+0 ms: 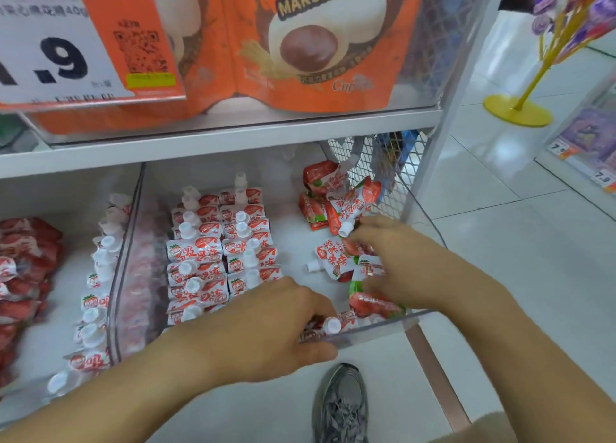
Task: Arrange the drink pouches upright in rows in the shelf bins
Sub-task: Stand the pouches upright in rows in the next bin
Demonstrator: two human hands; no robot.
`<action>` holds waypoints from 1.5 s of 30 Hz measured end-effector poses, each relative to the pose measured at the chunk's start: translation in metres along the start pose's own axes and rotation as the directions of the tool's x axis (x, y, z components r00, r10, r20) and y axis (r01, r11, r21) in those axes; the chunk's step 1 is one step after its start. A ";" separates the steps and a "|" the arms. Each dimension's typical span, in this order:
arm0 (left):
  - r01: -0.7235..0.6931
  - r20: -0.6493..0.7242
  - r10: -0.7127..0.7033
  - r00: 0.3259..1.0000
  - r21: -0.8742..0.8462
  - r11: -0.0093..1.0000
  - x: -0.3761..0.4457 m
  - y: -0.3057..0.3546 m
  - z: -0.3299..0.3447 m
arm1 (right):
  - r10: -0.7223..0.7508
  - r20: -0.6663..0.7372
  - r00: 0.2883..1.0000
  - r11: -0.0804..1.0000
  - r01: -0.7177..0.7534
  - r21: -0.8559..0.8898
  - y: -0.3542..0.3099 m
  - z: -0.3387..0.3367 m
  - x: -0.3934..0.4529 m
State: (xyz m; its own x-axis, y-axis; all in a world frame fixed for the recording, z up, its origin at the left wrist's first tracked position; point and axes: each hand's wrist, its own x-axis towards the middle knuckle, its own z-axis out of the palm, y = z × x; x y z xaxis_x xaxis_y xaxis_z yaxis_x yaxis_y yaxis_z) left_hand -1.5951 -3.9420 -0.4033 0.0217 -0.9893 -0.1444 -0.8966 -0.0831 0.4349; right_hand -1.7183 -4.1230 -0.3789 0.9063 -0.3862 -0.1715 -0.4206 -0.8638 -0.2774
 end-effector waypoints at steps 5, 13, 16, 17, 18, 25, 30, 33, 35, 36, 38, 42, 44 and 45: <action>0.011 -0.083 -0.012 0.996 -0.019 1.000 -0.002 0.007 0.004 | 0.134 0.079 0.988 0.976 -0.118 -0.184 -0.010 0.000 0.003; 0.005 -0.157 -0.012 0.988 -0.042 0.999 -0.005 0.006 0.008 | 0.157 0.136 0.978 0.930 -0.100 -0.352 -0.020 -0.010 0.002; 0.018 -0.178 -0.027 0.984 -0.049 0.999 -0.006 0.005 0.009 | 0.037 0.033 0.999 0.987 -0.032 -0.157 -0.017 -0.017 -0.006; 0.015 -0.188 -0.023 0.982 -0.044 0.999 -0.006 0.006 0.008 | 0.026 -0.005 1.000 0.998 -0.027 -0.053 -0.016 -0.019 -0.009; 0.007 -0.199 -0.016 0.980 -0.042 0.999 -0.006 0.007 0.008 | 0.009 -0.074 0.997 1.000 -0.007 0.025 -0.016 -0.019 -0.009; 0.041 -0.474 -0.050 0.879 -0.029 0.999 -0.022 0.005 -0.001 | -0.277 0.148 0.949 0.937 0.232 0.262 -0.016 0.020 0.020; 0.069 -0.297 -0.071 0.952 -0.019 0.997 -0.018 0.001 0.006 | -0.341 0.372 0.863 0.792 0.050 0.609 0.005 0.008 0.019; 0.046 -0.274 -0.031 0.961 0.051 0.998 -0.014 0.006 0.009 | -0.166 0.183 0.969 0.856 0.049 0.515 0.004 0.013 0.019; 0.030 -0.272 -0.004 0.962 0.092 0.995 -0.013 0.002 0.009 | -0.080 0.016 0.997 0.892 0.065 0.448 0.000 0.011 0.017; 0.028 -0.265 -0.002 0.964 0.092 0.995 -0.013 0.001 0.009 | -0.054 -0.014 0.998 0.900 0.055 0.432 0.000 0.007 0.016; 0.034 -0.250 -0.012 0.968 0.082 0.996 -0.012 -0.001 0.008 | -0.031 0.114 0.993 0.895 -0.023 0.446 0.005 0.001 0.016; 0.047 -0.220 -0.027 0.975 0.087 0.995 -0.013 -0.003 0.011 | -0.067 0.360 0.931 0.947 -0.055 0.316 0.007 0.009 0.015; 0.037 -0.198 -0.014 0.980 0.116 0.993 -0.012 -0.004 0.011 | -0.042 0.237 0.971 0.952 -0.034 0.305 0.009 0.002 0.013; 0.032 -0.188 -0.009 0.982 0.125 0.992 -0.012 -0.005 0.010 | -0.041 0.192 0.980 0.968 -0.009 0.249 0.011 -0.003 0.012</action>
State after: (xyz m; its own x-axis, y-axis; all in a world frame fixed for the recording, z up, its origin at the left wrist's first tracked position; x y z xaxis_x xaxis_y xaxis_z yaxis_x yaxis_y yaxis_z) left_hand -1.5951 -3.9282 -0.4128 0.1120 -0.9935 0.0211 -0.9435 -0.0996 0.3160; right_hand -1.7124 -4.1379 -0.3812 0.8979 -0.2811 -0.3387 -0.4252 -0.7524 -0.5030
